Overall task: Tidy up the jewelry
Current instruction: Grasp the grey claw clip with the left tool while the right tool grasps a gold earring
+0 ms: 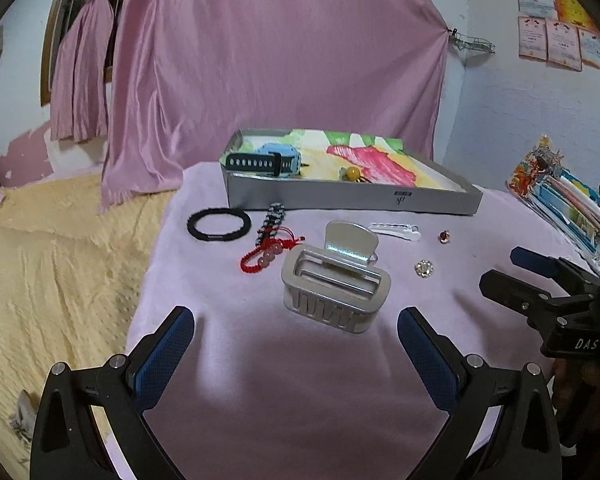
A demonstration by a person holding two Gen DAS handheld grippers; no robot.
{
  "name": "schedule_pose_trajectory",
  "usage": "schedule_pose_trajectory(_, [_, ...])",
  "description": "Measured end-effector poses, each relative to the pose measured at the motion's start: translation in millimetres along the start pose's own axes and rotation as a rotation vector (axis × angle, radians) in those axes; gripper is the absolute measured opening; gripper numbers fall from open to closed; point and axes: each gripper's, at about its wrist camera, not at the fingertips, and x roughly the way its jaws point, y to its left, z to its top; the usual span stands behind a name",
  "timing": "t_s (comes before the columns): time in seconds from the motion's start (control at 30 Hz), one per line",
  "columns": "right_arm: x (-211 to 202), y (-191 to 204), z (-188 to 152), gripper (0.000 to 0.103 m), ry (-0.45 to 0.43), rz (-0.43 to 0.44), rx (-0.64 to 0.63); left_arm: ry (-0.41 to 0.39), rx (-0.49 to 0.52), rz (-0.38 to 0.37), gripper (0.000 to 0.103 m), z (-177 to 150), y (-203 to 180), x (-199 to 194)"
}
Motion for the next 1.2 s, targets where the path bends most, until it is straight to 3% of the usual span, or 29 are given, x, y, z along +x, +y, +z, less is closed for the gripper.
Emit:
schedule_pose_trajectory(0.07, [5,1,2,0.095,0.021,0.009,0.007,0.016,-0.011,-0.008,0.102,2,1,3])
schedule_pose_trajectory(0.23, [17,2,6,0.068,0.078,0.040,0.032,0.039,-0.035,-0.026,0.102,8,4,10])
schedule_pose_trajectory(0.37, [26,7,10,0.061,0.110,0.071,0.033,0.045,-0.052,-0.045,0.102,12,6,14])
schedule_pose_trajectory(0.57, [37,17,16,0.038,0.145,0.110,0.018,0.055,-0.050,-0.074,0.096,16,4,19])
schedule_pose_trajectory(0.63, [40,18,17,0.035,0.154,0.118,0.013,0.064,-0.051,-0.090,0.090,18,4,21])
schedule_pose_trajectory(1.07, [55,20,25,0.028,0.211,0.120,0.000,0.102,0.044,-0.117,0.081,27,-9,31])
schedule_pose_trajectory(1.2, [58,22,28,0.022,0.220,0.111,-0.024,0.120,0.081,-0.124,0.070,29,-13,34])
